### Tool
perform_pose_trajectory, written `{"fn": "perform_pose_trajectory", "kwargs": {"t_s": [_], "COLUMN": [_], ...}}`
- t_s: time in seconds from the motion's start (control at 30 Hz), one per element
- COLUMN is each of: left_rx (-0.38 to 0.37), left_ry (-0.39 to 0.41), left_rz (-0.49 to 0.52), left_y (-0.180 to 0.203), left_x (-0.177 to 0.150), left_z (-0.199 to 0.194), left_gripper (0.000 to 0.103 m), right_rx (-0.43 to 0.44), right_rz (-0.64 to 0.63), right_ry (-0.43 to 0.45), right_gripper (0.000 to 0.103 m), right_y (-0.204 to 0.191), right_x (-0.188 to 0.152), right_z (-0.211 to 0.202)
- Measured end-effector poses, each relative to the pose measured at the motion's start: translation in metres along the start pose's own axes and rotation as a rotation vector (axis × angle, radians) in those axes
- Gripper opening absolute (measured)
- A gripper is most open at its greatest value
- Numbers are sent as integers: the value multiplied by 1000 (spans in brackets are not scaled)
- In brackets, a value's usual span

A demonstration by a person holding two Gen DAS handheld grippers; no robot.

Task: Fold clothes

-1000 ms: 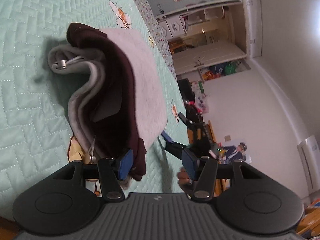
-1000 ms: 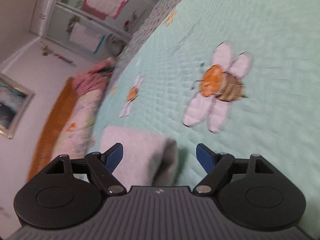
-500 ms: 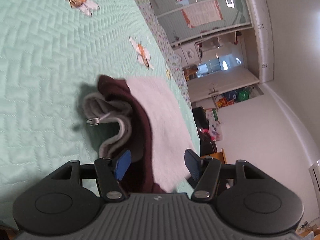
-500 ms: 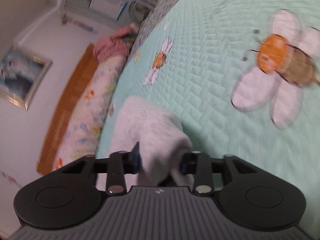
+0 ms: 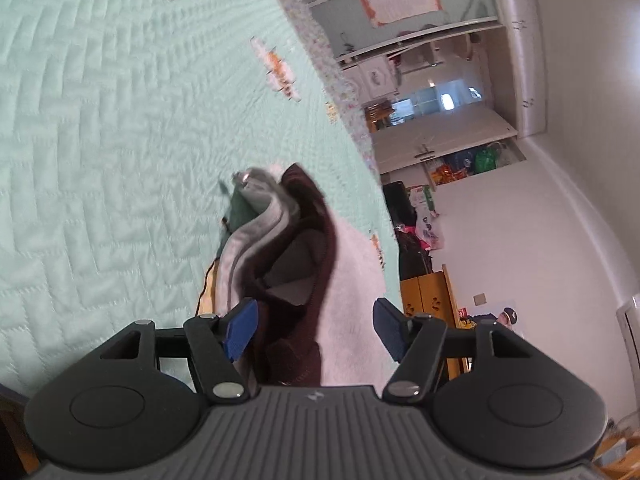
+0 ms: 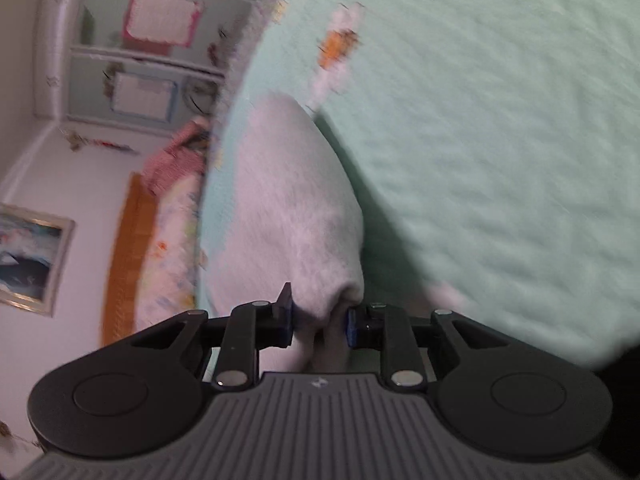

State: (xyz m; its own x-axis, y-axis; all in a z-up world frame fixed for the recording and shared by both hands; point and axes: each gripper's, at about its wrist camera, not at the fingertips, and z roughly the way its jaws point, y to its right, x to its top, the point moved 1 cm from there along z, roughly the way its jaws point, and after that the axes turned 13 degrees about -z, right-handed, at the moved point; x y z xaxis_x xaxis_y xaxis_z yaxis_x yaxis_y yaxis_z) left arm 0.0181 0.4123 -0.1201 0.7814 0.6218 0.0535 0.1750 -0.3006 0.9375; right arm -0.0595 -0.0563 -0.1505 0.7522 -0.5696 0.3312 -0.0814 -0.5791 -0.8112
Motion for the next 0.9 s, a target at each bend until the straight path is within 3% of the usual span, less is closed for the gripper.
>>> {"fn": "perform_pose_trajectory", "kwargs": {"t_s": [0.07,0.1,0.17,0.27,0.37,0.5,0.67,0.77,0.83,0.87,0.9], "left_rx": [-9,-24,-47,-33,19,17,-27,72,213,274,311], "left_ry": [-44,-53,-61,-28,46,93,9,15,19,2,6], "left_rz": [-7,15,77,113,126,186,384,403,425,436,427], "left_y": [2,6,17,27,30,54,115,106,83,69,57], "left_x": [-5,-10,-19,-30,-31,-18,-20,-23,-25,-28,-26], "left_z": [6,5,3,0,-8,0,55,91,105,107,103], "left_gripper": [66,66,66,66,66,66,68,68,64,53,32], "right_rx": [-6,-12,-28,-70,-181,-16,255,308,303,301,273], "right_rz": [-25,-50,-105,-203,-417,-397,-285,-294,-307,-313,-314], "right_ry": [-9,-11,-8,16,80,138,193,181,125,97,-2], "right_gripper": [29,35,39,53,53,53,53,53,53,53,52], "right_y": [2,0,-5,-18,-48,-71,-97,-120,-126,-129,-124], "right_x": [-1,2,8,21,33,55,92,125,138,145,136], "right_z": [-4,-7,-13,-20,-28,-16,14,56,98,120,151]}}
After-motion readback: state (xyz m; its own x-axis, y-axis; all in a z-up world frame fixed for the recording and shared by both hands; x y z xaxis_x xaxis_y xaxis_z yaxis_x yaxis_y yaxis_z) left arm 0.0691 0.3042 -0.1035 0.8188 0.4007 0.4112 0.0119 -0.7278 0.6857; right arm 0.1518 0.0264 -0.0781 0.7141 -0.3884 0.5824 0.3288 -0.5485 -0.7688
